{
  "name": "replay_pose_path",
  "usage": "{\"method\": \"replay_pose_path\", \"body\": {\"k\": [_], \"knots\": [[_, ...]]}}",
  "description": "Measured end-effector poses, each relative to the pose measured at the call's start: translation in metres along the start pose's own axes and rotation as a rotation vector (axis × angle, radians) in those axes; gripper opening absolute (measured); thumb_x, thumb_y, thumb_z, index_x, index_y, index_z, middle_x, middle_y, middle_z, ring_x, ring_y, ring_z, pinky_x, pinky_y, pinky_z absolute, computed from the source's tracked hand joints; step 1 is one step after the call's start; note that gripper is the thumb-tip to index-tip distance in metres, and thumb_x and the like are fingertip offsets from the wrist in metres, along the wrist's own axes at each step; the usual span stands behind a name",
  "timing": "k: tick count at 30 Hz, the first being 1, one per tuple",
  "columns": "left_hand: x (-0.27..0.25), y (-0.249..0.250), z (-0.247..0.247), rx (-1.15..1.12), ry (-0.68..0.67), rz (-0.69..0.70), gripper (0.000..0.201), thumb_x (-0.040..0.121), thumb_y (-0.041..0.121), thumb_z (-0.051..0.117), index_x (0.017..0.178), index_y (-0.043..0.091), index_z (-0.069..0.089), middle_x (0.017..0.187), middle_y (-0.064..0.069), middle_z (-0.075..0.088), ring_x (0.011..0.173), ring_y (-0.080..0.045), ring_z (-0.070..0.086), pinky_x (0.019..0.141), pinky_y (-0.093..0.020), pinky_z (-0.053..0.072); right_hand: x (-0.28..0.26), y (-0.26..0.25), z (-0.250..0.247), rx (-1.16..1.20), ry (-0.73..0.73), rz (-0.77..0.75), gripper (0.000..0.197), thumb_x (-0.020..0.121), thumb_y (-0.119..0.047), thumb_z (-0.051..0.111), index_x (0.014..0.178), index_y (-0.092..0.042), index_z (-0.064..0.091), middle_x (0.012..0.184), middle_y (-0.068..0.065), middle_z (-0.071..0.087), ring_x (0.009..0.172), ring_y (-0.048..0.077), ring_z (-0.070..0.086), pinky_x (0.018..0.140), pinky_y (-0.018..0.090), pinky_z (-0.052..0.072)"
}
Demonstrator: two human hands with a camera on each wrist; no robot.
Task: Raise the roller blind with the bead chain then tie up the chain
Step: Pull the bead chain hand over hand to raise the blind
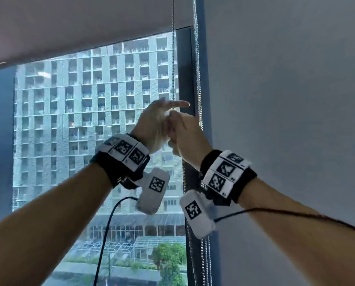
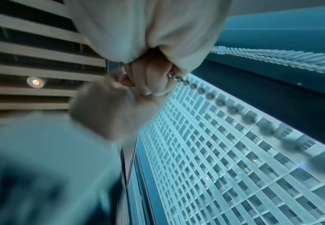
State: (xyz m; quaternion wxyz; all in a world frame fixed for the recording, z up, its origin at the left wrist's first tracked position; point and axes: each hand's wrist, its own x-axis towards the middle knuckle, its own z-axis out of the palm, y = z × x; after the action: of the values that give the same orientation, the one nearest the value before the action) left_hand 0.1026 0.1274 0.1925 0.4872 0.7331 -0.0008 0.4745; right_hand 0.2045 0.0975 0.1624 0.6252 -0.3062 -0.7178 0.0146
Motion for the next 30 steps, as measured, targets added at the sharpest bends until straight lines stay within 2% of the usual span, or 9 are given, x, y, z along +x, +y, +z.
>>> {"method": "replay_pose_path", "body": {"k": [3, 8, 12, 15, 19, 21, 23, 26, 30], "knots": [[0.019, 0.035, 0.012, -0.02, 0.018, 0.01, 0.04, 0.098, 0.038, 0.033, 0.117, 0.006, 0.051, 0.083, -0.011, 0.061, 0.064, -0.022, 0.062, 0.054, -0.027, 0.05, -0.025, 0.003, 0.005, -0.016, -0.026, 0.023, 0.045, 0.106, -0.022, 0.03, 0.064, -0.017, 0.044, 0.053, -0.008, 0.034, 0.04, -0.001, 0.03, 0.044, 0.015, 0.029], [0.032, 0.053, 0.026, 0.174, 0.233, 0.138, 0.029, 0.101, 0.027, 0.03, 0.088, 0.012, 0.052, 0.049, 0.009, 0.038, 0.036, -0.005, 0.03, 0.035, -0.016, 0.023, -0.076, 0.015, 0.012, 0.239, -0.305, 0.21, 0.043, 0.106, -0.023, 0.032, 0.064, -0.013, 0.035, 0.044, -0.014, 0.029, 0.035, 0.002, 0.02, 0.037, 0.016, 0.021], [0.008, 0.027, 0.025, 0.165, 0.264, 0.173, 0.034, 0.1, 0.026, 0.031, 0.069, 0.018, 0.041, 0.047, 0.01, 0.031, 0.034, -0.004, 0.021, 0.034, -0.013, 0.015, -0.053, 0.012, -0.009, 0.417, -0.476, 0.358, 0.031, 0.088, -0.035, 0.043, 0.078, -0.01, 0.06, 0.066, 0.004, 0.054, 0.055, 0.014, 0.05, 0.054, 0.024, 0.044], [-0.006, 0.012, 0.028, 0.145, 0.219, 0.16, 0.036, 0.101, 0.028, 0.032, 0.068, 0.018, 0.043, 0.05, 0.005, 0.03, 0.034, -0.006, 0.022, 0.033, -0.013, 0.018, 0.0, -0.016, -0.03, 0.576, -0.355, 0.282, 0.03, 0.092, -0.032, 0.035, 0.084, -0.011, 0.055, 0.069, 0.002, 0.057, 0.061, 0.015, 0.053, 0.064, 0.028, 0.046], [-0.018, -0.009, 0.037, 0.175, 0.178, 0.101, 0.034, 0.1, 0.018, 0.035, 0.067, 0.017, 0.045, 0.05, 0.005, 0.039, 0.04, -0.009, 0.033, 0.043, -0.016, 0.027, 0.061, -0.07, -0.041, 0.536, -0.117, 0.19, 0.031, 0.102, -0.023, 0.032, 0.118, -0.005, 0.051, 0.084, 0.008, 0.063, 0.076, 0.021, 0.061, 0.074, 0.032, 0.051], [-0.023, -0.015, 0.035, 0.174, 0.121, 0.074, 0.03, 0.09, 0.013, 0.046, 0.064, 0.021, 0.058, 0.056, 0.002, 0.05, 0.052, -0.011, 0.043, 0.053, -0.023, 0.032, 0.073, -0.083, -0.04, 0.512, -0.001, 0.147, 0.03, 0.104, -0.021, 0.031, 0.111, -0.003, 0.055, 0.064, -0.001, 0.054, 0.054, 0.013, 0.051, 0.053, 0.025, 0.044], [-0.025, -0.007, 0.031, 0.188, 0.068, 0.029, 0.02, 0.082, 0.014, 0.054, 0.067, 0.02, 0.065, 0.061, -0.002, 0.053, 0.051, -0.015, 0.047, 0.05, -0.022, 0.038, 0.075, -0.081, -0.035, 0.366, 0.089, 0.045, 0.031, 0.104, -0.02, 0.034, 0.1, -0.009, 0.062, 0.046, -0.011, 0.041, 0.037, 0.006, 0.035, 0.039, 0.021, 0.031], [-0.017, 0.023, 0.021, 0.138, 0.085, 0.009, 0.016, 0.084, 0.021, 0.05, 0.087, 0.009, 0.06, 0.079, -0.009, 0.05, 0.065, -0.019, 0.049, 0.058, -0.028, 0.044, 0.059, -0.07, -0.023, 0.222, 0.109, -0.021, 0.031, 0.104, -0.024, 0.038, 0.093, -0.014, 0.066, 0.051, -0.01, 0.037, 0.039, 0.007, 0.032, 0.041, 0.02, 0.03], [0.009, 0.071, 0.015, 0.294, 0.23, 0.119, 0.05, 0.086, 0.038, 0.041, 0.119, 0.003, 0.054, 0.113, -0.018, 0.06, 0.097, -0.033, 0.059, 0.079, -0.041, 0.053, 0.017, -0.056, -0.006, 0.057, 0.04, -0.124, 0.036, 0.106, -0.022, 0.034, 0.094, 0.001, 0.06, 0.053, -0.01, 0.045, 0.039, 0.001, 0.037, 0.044, 0.021, 0.032]]}}
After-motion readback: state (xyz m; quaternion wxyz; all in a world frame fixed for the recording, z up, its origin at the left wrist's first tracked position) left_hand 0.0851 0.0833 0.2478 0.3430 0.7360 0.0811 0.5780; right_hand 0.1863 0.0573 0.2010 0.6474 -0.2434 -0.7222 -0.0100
